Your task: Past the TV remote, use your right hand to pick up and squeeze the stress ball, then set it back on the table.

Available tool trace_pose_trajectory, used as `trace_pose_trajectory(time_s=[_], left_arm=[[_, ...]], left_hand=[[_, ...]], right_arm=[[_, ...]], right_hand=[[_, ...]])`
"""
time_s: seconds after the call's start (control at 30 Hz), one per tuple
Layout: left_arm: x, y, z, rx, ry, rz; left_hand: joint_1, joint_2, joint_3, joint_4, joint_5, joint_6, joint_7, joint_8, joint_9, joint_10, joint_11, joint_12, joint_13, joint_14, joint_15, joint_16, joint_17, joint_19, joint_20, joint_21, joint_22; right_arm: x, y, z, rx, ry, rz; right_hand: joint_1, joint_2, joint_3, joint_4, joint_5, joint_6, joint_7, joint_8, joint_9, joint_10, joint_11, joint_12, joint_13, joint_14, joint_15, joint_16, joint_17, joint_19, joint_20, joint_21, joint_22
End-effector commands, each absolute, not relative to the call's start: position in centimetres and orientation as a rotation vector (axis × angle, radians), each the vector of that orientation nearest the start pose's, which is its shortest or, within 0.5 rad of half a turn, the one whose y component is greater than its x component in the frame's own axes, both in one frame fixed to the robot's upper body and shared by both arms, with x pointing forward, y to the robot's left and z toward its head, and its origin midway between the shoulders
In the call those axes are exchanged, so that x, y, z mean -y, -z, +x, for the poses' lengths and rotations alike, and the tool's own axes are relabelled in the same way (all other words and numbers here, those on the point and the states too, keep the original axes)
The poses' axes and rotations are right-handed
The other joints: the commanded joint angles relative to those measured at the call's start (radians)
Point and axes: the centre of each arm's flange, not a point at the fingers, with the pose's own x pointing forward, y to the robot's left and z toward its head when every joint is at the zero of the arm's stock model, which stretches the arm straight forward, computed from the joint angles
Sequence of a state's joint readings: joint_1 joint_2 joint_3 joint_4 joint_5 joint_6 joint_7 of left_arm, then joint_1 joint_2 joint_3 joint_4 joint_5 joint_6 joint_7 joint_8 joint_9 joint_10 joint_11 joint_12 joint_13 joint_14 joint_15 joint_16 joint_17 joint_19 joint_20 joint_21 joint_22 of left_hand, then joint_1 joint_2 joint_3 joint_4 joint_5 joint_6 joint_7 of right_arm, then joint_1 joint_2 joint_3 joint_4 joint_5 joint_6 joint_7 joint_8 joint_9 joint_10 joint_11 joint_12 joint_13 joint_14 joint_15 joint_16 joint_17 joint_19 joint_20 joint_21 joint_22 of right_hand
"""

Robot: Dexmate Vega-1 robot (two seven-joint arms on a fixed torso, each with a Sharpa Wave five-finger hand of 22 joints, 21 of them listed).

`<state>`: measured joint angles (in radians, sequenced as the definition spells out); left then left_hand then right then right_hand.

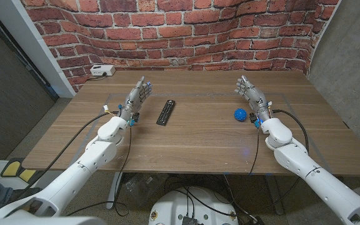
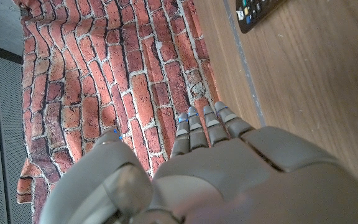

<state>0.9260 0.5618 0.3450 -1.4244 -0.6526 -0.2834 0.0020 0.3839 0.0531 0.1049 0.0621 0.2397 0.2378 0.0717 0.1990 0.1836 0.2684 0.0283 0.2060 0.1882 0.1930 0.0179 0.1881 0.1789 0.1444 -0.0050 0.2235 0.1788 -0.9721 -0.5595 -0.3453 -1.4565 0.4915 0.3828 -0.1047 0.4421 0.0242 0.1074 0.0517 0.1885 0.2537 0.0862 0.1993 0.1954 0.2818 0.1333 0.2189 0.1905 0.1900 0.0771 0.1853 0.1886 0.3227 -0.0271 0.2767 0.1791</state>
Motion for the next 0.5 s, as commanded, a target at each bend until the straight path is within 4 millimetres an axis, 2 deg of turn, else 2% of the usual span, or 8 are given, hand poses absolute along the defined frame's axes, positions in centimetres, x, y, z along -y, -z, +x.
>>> trace_pose_trajectory(time_s=[0.03,0.5], left_arm=[[-29.74,3.44,62.88,0.619,0.23,-0.039],[-29.82,3.15,62.26,0.638,0.221,-0.044]], left_hand=[[0.005,-0.001,-0.003,-0.002,-0.002,-0.002,0.002,0.0,0.005,0.01,0.0,0.0,0.005,0.004,0.001,0.002,0.004,-0.013,0.002,-0.002,0.003],[0.005,-0.005,-0.007,-0.002,-0.003,-0.004,-0.001,-0.001,0.005,0.007,-0.001,-0.001,0.006,0.002,0.001,0.001,0.004,-0.018,0.004,-0.005,0.003]], right_arm=[[29.56,3.44,61.83,0.715,-0.163,-0.01],[29.51,3.56,62.3,0.681,-0.179,-0.002]], right_hand=[[-0.015,-0.004,-0.008,0.003,-0.003,0.001,0.005,-0.004,-0.001,0.007,0.003,0.009,0.003,0.011,0.001,0.006,0.003,0.004,0.002,-0.004,0.004],[-0.041,-0.015,-0.023,0.011,-0.003,0.001,0.004,-0.004,-0.002,0.012,0.006,0.01,0.003,0.014,0.004,0.006,0.003,0.006,0.002,-0.007,0.004]])
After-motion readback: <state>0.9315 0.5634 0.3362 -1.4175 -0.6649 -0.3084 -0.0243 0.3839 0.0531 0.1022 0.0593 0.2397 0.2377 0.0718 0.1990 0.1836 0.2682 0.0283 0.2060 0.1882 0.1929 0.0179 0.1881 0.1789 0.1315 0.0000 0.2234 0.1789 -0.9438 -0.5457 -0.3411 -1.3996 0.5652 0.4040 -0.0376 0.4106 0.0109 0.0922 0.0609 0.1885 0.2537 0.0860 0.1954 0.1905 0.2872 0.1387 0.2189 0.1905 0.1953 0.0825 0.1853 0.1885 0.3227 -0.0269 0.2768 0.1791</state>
